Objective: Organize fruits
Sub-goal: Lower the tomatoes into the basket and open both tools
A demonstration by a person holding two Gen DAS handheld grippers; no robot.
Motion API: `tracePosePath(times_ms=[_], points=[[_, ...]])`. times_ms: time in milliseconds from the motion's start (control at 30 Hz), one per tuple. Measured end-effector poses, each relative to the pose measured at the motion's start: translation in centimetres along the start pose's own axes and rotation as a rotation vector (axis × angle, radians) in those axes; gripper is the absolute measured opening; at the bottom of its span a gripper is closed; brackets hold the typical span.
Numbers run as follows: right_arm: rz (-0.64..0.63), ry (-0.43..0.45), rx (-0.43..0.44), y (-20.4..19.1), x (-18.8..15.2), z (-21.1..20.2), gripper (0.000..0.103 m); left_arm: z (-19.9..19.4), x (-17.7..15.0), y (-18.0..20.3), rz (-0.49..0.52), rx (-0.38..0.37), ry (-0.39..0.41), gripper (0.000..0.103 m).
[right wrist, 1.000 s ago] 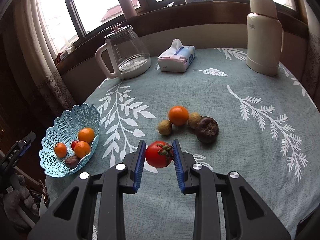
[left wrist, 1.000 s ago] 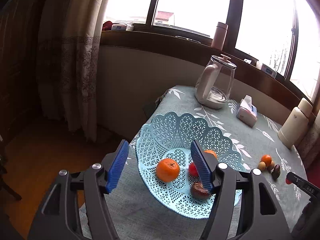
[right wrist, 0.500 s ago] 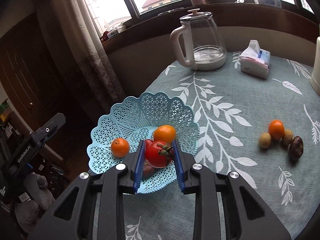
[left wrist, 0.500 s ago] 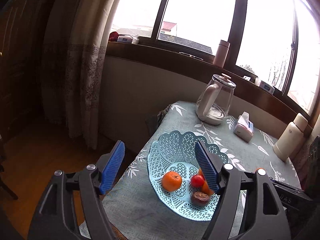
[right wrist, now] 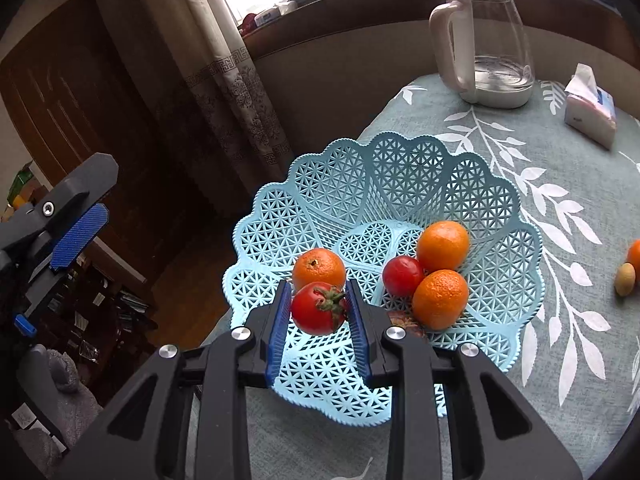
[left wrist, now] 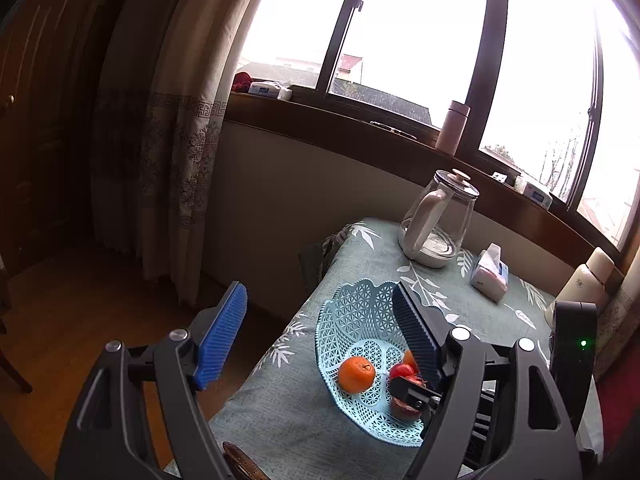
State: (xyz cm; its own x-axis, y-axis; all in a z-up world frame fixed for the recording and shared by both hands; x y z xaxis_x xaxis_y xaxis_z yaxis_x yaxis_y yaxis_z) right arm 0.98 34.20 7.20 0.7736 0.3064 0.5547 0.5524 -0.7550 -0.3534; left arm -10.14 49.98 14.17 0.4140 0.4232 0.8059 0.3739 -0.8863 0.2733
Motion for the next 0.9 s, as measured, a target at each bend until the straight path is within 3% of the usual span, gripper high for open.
tracePosePath(times_ms=[100, 233, 400, 500, 633, 900], points=[[0.007, -0.009, 0.006, -0.1, 0.0, 0.3, 0.031, -0.2, 0.1, 0.0, -0.001, -0.003, 0.007, 0.082], [0.030, 0.011, 0.002, 0.3, 0.1, -0.4, 0.050, -0.3, 0.2, 0.0, -0.006, -0.006, 0.010, 0.083], [0.059, 0.047, -0.007, 1.2, 0.1, -1.8, 0.055, -0.4, 0.2, 0.0, -0.006, -0.008, 0.008, 0.084], [0.072, 0.073, -0.020, 1.6, 0.1, -2.6, 0.059, -0.3, 0.1, 0.3, -0.003, -0.015, 0.008, 0.092], [0.074, 0.129, -0.052, 1.7, 0.0, -3.9, 0.072, -0.4, 0.1, 0.5, -0.004, -0.021, 0.008, 0.097], [0.060, 0.258, -0.111, 1.8, -0.2, -6.4, 0.089, -0.3, 0.0, 0.1, -0.039, -0.030, 0.005, 0.100]])
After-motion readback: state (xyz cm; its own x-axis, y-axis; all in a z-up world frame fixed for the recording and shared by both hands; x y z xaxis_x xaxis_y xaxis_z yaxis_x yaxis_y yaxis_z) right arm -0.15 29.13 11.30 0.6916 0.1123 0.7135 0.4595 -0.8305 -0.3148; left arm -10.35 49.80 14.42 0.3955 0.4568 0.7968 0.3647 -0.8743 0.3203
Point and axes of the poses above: each gripper's, at about its wrist camera, not at the fingertips, and z roughly the way its jaws point, y to its right, x to its top, the point moved 1 cm from there along z, roughly the way its jaws point, and after that the axes turned 6 degrees about -y, right-handed, at the moved point
